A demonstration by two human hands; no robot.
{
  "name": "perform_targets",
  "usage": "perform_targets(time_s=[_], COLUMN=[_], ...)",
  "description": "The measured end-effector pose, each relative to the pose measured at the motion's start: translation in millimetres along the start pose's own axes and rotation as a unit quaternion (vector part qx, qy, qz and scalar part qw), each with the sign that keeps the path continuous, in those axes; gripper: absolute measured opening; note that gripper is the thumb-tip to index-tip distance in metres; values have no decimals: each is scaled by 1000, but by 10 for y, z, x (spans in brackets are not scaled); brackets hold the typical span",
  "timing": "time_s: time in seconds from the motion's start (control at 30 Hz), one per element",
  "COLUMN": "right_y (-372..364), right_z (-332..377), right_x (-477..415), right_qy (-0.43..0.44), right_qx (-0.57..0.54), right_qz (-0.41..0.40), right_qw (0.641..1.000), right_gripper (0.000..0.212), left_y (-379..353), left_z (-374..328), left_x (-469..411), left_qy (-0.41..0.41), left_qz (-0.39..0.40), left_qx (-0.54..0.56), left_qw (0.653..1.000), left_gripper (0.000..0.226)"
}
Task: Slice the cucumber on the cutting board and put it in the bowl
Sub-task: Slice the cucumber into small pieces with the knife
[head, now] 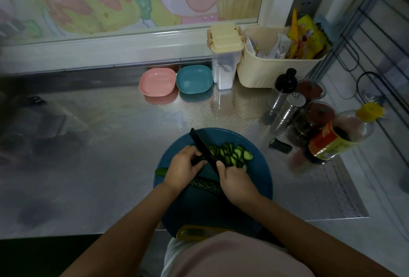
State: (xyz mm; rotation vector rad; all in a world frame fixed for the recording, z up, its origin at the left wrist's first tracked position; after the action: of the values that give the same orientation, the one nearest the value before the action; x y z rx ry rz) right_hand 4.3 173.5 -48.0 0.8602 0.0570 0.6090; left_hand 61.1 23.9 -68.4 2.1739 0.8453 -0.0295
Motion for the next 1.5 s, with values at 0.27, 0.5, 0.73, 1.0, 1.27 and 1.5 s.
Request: perform_targets(time_s=[0.27, 0.5, 0.73, 1.0, 1.27, 1.5], right_y=[-27, -21, -19, 53, 61, 67], right_z=[-22, -37, -154, -43, -25, 39], right_x=[-28, -35, -26, 23, 31, 45], right_qy=[-16, -37, -55, -24, -21, -16], right_qx=[3, -11, -40, -47, -38, -10], right_qz=[-3, 0, 0, 0, 7, 20], right_qw=[1000, 999, 998, 999, 999, 1000], right_gripper=[62, 63, 61, 60, 61, 57], left_y=[-10, 31, 76, 83, 90, 83], left_z=[-94, -92, -66, -71, -77, -53], left_x=[67, 123, 112, 108, 104, 101], left_qy=[-42, -37, 17, 16, 6, 13], left_qz=[-44, -26, 4, -6, -5, 1], left_qx=[-45, -90, -22, -25, -28, -23], left_qw=[997, 995, 1000, 1000, 1000, 1000], left_gripper=[19, 23, 22, 18, 17, 16])
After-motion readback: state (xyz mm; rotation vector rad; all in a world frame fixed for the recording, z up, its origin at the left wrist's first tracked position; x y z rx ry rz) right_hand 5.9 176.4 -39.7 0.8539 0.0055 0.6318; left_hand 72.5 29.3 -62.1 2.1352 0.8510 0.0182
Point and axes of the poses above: each hand's wrist, its own x-axis away from the middle knuckle, its own y-axis out of the back of the hand, z = x × y, the point moved 3 cm from there along -x, towards the middle knuckle, and after that the axes turned 14 degrees about -z, right-handed, at the moved point
